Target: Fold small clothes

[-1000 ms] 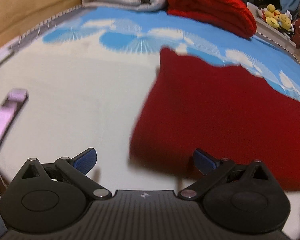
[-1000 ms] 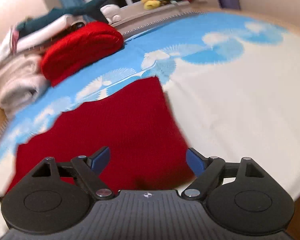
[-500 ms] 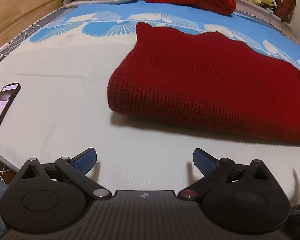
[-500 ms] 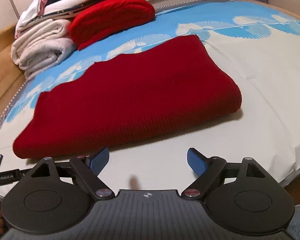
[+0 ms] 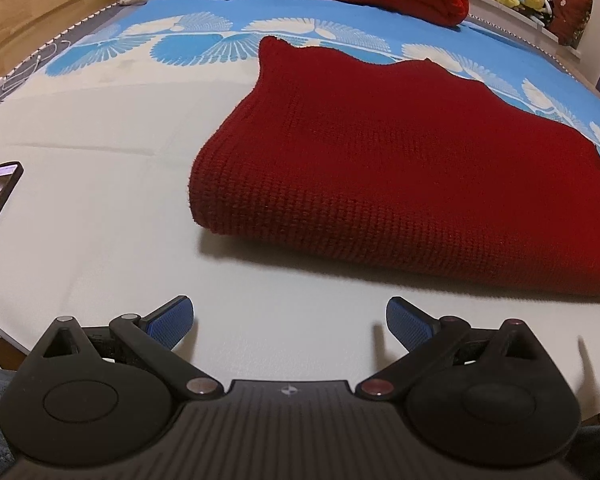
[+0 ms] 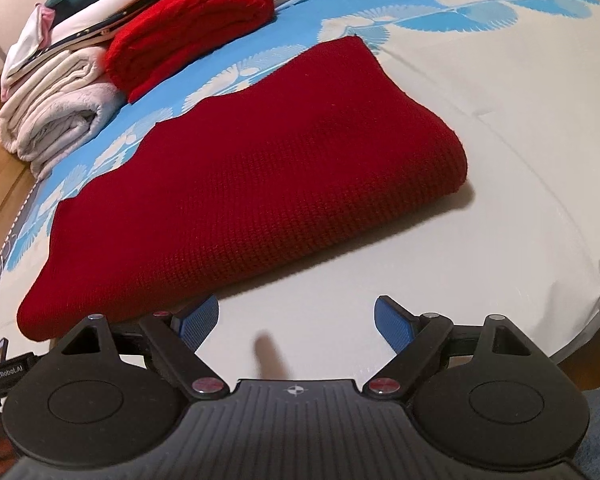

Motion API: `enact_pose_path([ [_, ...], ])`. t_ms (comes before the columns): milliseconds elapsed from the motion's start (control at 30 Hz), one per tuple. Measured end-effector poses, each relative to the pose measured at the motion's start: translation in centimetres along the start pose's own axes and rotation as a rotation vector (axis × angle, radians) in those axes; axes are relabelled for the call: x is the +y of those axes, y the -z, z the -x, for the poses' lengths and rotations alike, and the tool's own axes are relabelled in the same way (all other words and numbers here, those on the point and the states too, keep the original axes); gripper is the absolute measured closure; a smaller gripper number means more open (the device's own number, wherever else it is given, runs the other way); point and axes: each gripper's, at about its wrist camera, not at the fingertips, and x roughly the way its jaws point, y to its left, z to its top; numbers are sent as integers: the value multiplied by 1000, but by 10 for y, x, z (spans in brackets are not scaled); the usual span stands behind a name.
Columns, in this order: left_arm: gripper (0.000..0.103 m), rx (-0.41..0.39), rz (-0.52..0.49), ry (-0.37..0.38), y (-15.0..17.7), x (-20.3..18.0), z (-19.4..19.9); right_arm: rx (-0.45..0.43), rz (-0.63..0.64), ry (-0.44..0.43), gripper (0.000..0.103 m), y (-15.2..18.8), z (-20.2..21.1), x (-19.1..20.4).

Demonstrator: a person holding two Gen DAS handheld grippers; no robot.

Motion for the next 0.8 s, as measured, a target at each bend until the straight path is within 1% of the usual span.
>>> enact_pose_path([
  [200, 0, 6, 0, -4, 1, 0, -2, 16, -33, -26, 17, -2, -2, -2],
  [433, 0, 13, 2, 3, 0, 1, -2, 14, -69, -20, 17, -3, -2, -5],
  [500, 0, 14, 7, 2, 0, 2, -2, 11, -123, -34, 17, -4, -1, -12],
  [667, 0, 23, 28, 6, -1, 5, -4, -18, -359, -102, 17, -9, 0, -39],
  [800, 0, 27, 32, 14, 0, 6, -3, -51, -458, -117, 17, -12, -2, -51],
])
